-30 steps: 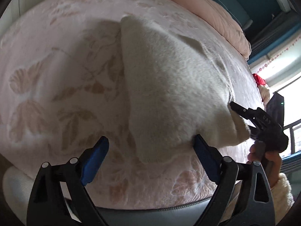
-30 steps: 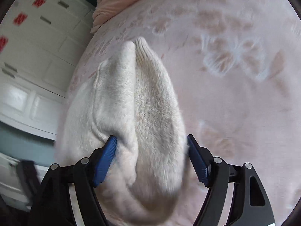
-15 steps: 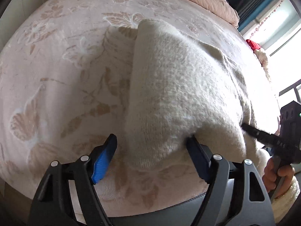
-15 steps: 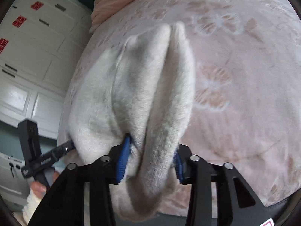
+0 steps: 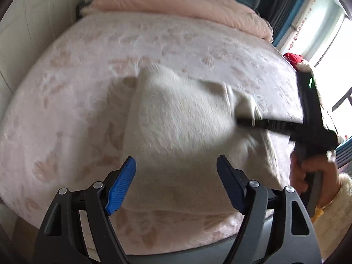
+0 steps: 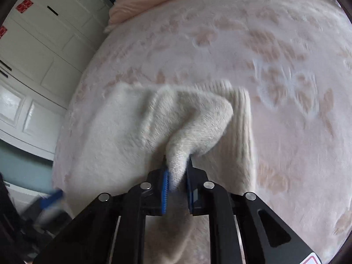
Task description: Fold small clothes
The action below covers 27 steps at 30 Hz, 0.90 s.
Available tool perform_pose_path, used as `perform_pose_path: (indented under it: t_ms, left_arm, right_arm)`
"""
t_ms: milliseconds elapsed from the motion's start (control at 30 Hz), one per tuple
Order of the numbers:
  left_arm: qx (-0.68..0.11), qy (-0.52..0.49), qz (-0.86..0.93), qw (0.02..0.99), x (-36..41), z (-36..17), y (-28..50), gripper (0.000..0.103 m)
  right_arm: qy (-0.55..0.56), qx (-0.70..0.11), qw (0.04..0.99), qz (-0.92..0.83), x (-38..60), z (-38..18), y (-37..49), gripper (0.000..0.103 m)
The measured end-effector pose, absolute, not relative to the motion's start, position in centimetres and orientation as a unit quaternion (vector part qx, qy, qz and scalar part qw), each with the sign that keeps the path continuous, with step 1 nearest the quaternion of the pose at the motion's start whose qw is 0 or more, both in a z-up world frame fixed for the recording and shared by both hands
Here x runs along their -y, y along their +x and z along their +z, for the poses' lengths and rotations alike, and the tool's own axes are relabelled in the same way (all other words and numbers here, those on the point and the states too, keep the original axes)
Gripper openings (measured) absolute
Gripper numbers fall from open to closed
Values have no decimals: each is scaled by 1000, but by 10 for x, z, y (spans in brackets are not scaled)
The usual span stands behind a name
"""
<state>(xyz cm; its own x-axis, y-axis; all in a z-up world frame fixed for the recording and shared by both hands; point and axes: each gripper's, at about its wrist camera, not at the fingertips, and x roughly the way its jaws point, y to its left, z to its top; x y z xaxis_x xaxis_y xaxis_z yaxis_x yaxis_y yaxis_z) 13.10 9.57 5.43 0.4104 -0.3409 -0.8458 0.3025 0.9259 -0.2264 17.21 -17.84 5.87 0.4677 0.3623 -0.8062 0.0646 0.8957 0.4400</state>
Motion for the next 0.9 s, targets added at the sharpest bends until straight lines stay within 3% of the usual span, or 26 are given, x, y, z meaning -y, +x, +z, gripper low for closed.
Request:
perform_pose_path:
  t_ms: [67, 133, 233, 300, 367, 400, 433, 600, 667, 700, 733, 833, 900]
  left_arm:
    - [-512, -26, -195, 836, -95, 52, 127, 74]
    - [-513, -9, -195, 836, -91, 47, 120, 75]
    - [-516, 0, -189, 836, -86, 36, 117, 80]
    - [-511, 10, -189, 839, -83, 36, 114, 80]
    - [-502, 19, -188, 844, -83, 42, 109, 80]
    - [-502, 10, -190, 843, -87, 44, 108, 80]
    - [-505, 0, -192, 842, -90, 44, 107, 80]
    - [-516, -32, -193, 834, -98, 41, 106, 80]
    - [-516, -28, -188, 835, -99, 40, 105, 80]
    - [-516, -26, -187, 836, -99, 40, 104, 80]
    - [-516, -24, -185, 836, -99, 38, 102, 80]
    - [-517, -12, -175, 838, -96, 34, 98, 81]
    - [-506, -21, -181, 843, -96, 39, 95, 81]
  right_arm:
    - [175, -452, 867, 113, 174, 104, 163, 11]
    - [159, -438, 877, 114, 176, 115, 158, 13]
    - [108, -531, 838, 64, 178, 51, 175, 15]
    - [178, -519, 834, 62, 198, 48, 158, 16]
    - [220, -489, 843, 46, 213, 63, 136, 40]
    - [233, -482, 844, 37, 218, 67, 127, 65]
    - [241, -484, 841, 32, 221, 67, 121, 70]
    - [295, -535, 789, 64, 220, 42, 134, 69]
    - [258, -545, 796, 56, 201, 48, 143, 56]
    - [225, -554, 800, 55, 188, 51, 148, 24]
    - [195, -563, 801, 55, 175, 54, 153, 17]
    - [142, -543, 823, 90, 148, 79, 163, 12]
    - [142, -484, 853, 138, 140, 124, 164, 12]
